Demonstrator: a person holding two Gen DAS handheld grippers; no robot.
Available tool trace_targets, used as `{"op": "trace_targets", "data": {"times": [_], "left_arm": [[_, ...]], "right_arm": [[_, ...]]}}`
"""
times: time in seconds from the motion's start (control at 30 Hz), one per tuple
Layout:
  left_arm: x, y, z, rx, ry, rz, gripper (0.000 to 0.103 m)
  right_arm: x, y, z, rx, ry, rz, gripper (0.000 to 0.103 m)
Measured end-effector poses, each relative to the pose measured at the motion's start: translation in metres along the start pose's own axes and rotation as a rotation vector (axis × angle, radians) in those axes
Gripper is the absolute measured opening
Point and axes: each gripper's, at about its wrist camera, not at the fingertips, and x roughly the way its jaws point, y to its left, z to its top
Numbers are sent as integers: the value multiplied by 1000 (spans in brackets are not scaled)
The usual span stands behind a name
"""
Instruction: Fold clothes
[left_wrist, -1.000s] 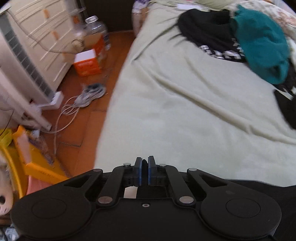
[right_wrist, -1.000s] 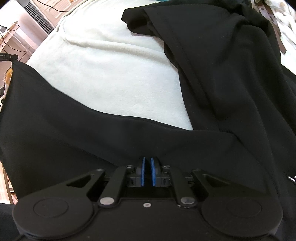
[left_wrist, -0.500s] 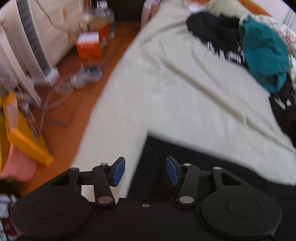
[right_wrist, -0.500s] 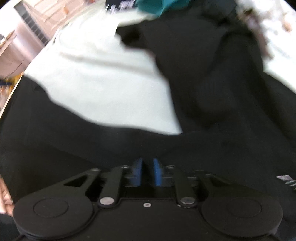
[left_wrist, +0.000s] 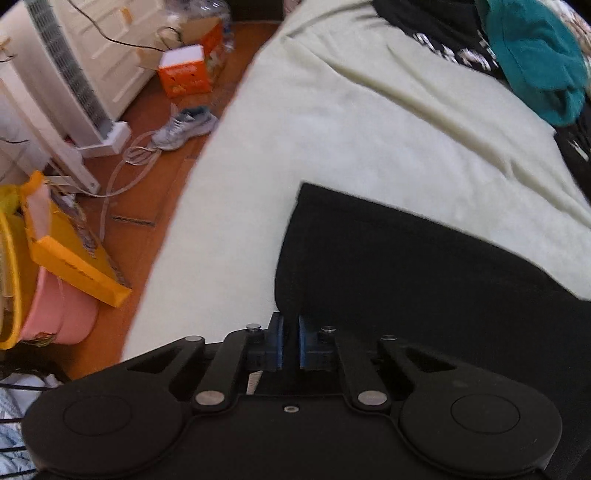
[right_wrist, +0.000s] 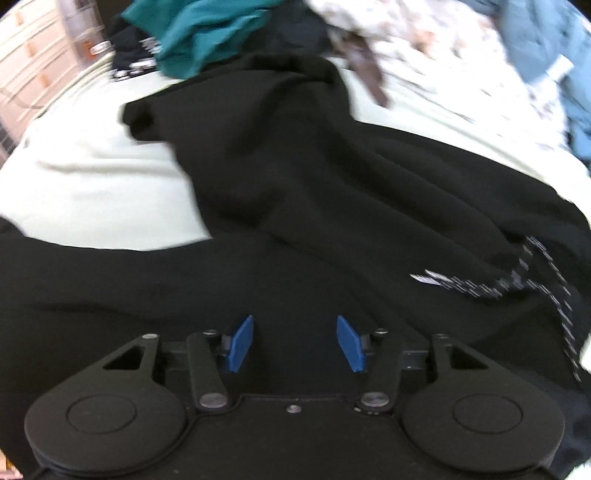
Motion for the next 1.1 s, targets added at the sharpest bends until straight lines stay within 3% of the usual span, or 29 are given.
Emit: {"op": "trace_targets", "data": {"times": [0.2, 0.4, 0.53, 0.6, 0.67, 0.77, 0.87, 0.97, 1.1], "left_arm": [[12, -3, -2, 31, 28, 64, 9], [14, -2, -5, -13, 11, 100, 13], [-21, -21, 1, 26, -115, 128, 18], [-37, -29, 4, 45, -176, 125, 27], [-57, -54, 0, 114, -239, 58, 32], [-52, -90, -16, 246, -201, -32, 33], [-32, -111, -30, 336, -177, -10, 34], [-21, -112, -27, 302, -201, -33, 34], [6, -106, -16, 286, -157, 11, 31]], "right_arm": [[18, -20, -13, 31, 94, -70, 43], [23, -32, -30, 129, 87, -71, 43], [10, -20, -29, 108, 28, -69, 43], [4, -14, -28, 101, -12, -38, 44], [6, -2, -29, 71, -23, -7, 44], [13, 12, -30, 26, -8, 17, 44], [27, 17, -38, 8, 32, 9, 47], [31, 11, -48, 34, 38, 12, 48], [33, 4, -56, 31, 45, -19, 48]]}}
